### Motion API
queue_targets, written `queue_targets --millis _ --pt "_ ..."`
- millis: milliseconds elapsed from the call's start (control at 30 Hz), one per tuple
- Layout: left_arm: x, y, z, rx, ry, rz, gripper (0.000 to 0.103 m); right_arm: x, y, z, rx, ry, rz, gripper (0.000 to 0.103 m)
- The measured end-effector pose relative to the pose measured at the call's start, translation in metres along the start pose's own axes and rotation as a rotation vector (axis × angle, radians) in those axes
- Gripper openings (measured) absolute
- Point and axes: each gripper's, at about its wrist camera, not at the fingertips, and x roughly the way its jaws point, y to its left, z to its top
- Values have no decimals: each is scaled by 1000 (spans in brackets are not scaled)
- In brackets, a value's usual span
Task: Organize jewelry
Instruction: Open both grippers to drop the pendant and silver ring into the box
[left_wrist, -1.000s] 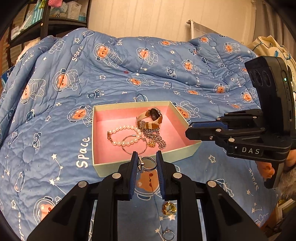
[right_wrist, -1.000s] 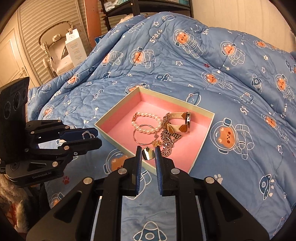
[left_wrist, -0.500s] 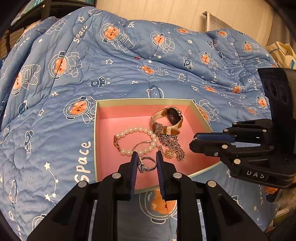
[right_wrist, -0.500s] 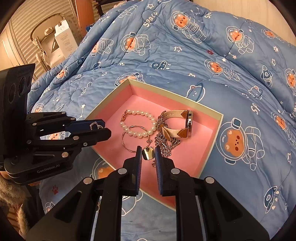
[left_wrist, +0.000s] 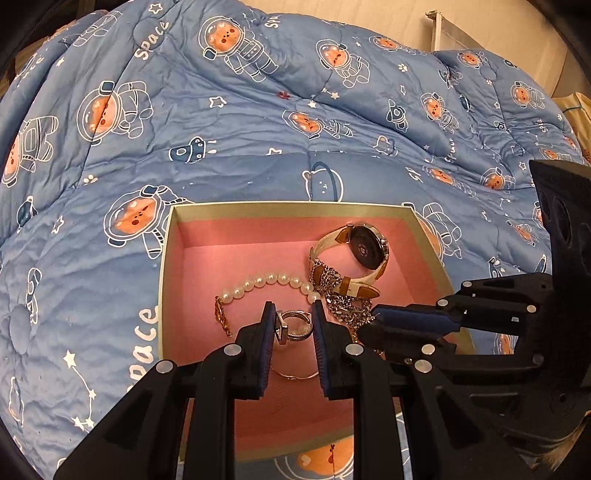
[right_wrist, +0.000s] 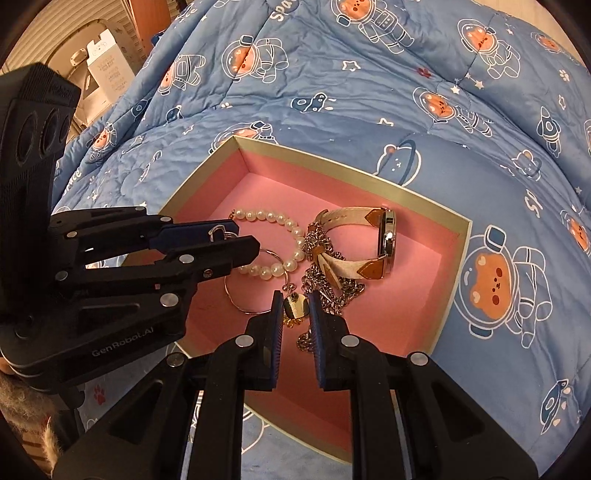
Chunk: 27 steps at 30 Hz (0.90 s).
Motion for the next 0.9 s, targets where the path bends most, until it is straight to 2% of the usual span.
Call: queue_targets --millis 400,667,767,900 --pt "19 3 5 -15 26 19 19 13 -5 2 23 17 -14 15" --pt "20 3 3 -17 16 20 20 16 -4 2 24 11 -15 15" --pt "19 2 3 -13 14 18 22 16 -3 2 12 10 -22 20" --pt "17 1 4 -13 3 14 28 11 6 0 -20 -10 -36 42"
